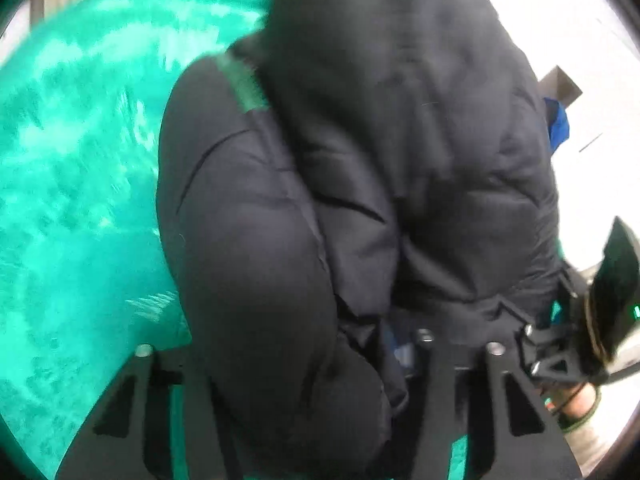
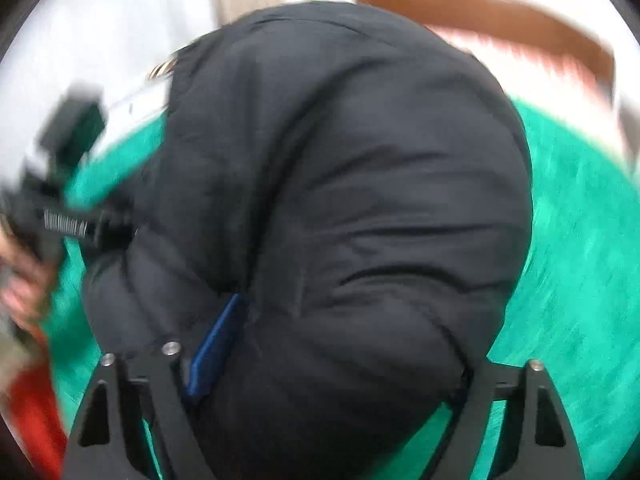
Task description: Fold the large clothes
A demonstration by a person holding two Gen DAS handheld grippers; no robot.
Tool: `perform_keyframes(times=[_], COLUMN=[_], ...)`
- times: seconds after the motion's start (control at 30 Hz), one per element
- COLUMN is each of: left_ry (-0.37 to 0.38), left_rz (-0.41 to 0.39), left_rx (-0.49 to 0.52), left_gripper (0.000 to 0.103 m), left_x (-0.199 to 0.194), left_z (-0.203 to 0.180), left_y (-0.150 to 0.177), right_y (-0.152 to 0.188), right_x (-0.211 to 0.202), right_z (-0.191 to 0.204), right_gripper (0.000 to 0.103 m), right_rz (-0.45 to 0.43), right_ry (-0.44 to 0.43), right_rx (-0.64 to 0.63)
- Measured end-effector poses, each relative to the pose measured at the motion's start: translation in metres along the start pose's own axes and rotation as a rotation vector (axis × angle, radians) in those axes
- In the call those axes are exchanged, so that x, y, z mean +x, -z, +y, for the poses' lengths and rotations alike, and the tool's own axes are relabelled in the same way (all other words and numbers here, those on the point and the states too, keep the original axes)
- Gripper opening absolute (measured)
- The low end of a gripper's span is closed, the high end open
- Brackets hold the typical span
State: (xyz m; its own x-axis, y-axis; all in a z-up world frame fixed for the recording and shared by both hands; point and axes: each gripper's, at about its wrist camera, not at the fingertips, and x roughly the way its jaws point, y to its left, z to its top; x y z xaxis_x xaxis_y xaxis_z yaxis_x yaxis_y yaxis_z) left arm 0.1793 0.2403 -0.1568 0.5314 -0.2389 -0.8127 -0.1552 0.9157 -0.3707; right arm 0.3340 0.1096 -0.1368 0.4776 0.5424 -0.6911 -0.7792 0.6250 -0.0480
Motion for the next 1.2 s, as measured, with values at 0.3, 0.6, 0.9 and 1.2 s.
perform_keyframes(times=[0.3, 0.6, 0.9, 1.2], left_ry=[0.015, -0.057, -0.204, -0.462], left_rz=[-0.214, -0.285, -0.387, -0.7], left_rx=[0.066, 0.092, 0.071, 0.219], left_gripper=[0.04, 0.069, 0.093, 0.103], left_x=[-0.073, -0.047, -0.048, -0.142], left_z=[-0.043, -0.069, -0.043, -0.122], left_y=[-0.001, -0.095, -0.033, 0.07], right_y=[-0.014, -0.095, -0.021, 0.035], right_x=[-0.059, -0.016, -0.048, -0.183], right_z=[0.025, -0.114, -0.152, -0.082], right_gripper=[0.071, 0.093, 0.099, 0.103], right_rz=[-0.277, -0.143, -0.104, -0.491], right_ry=[0.105, -0.059, 0.061, 0.245], right_rx=[-0.181, 0.159, 0.372, 0.293])
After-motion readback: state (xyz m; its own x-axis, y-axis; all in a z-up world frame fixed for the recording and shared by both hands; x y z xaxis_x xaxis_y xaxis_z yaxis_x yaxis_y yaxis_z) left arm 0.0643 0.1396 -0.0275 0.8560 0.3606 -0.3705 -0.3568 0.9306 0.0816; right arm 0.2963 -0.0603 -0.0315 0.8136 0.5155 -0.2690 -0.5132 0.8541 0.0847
